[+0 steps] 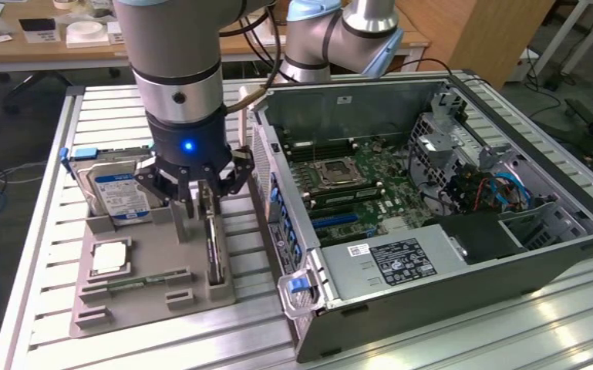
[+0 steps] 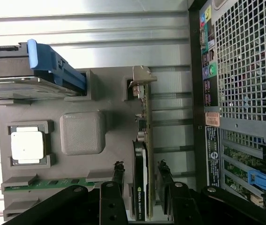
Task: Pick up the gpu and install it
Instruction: 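Pick up the gpu and move the gpu toward the slot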
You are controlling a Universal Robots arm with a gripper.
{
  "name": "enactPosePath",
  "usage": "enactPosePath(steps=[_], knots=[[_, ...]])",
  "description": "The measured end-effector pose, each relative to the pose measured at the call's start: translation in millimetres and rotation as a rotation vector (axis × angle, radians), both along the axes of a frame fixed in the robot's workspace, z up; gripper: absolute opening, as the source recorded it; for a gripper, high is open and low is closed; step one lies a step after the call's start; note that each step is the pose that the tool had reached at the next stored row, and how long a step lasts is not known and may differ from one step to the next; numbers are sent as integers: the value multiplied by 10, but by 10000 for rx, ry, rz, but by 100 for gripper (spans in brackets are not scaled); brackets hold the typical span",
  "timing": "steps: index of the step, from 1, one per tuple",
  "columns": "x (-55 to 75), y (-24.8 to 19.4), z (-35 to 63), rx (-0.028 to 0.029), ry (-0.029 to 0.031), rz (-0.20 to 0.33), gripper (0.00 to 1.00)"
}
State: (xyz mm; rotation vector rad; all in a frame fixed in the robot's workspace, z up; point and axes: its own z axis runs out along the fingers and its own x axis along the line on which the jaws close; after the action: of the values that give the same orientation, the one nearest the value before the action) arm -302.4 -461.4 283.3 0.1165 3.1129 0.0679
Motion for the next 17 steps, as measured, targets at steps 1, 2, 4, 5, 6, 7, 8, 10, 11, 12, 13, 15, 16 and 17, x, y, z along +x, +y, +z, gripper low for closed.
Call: enactPosePath(steps=[1, 2, 4, 5, 6, 7, 8, 10, 11, 12, 13, 15, 16, 17], knots=[[0, 0, -6, 1, -1, 0, 42], [0, 0, -14, 1, 0, 0, 42], [0, 0, -33, 2, -1, 0, 42], [0, 0, -37, 0, 0, 0, 42], [0, 0, -37, -1, 1, 1, 42], [0, 0, -37, -1, 2, 0, 42], [0, 0, -39, 0, 1, 0, 42], [0, 0, -55, 2, -2, 1, 42], [0, 0, -64, 1, -1, 0, 42], [0, 0, -74, 1, -1, 0, 42], [0, 0, -85, 1, -1, 0, 42], [0, 0, -102, 1, 0, 0, 42], [0, 0, -109, 1, -1, 0, 42], [0, 0, -116, 1, -1, 0, 42]])
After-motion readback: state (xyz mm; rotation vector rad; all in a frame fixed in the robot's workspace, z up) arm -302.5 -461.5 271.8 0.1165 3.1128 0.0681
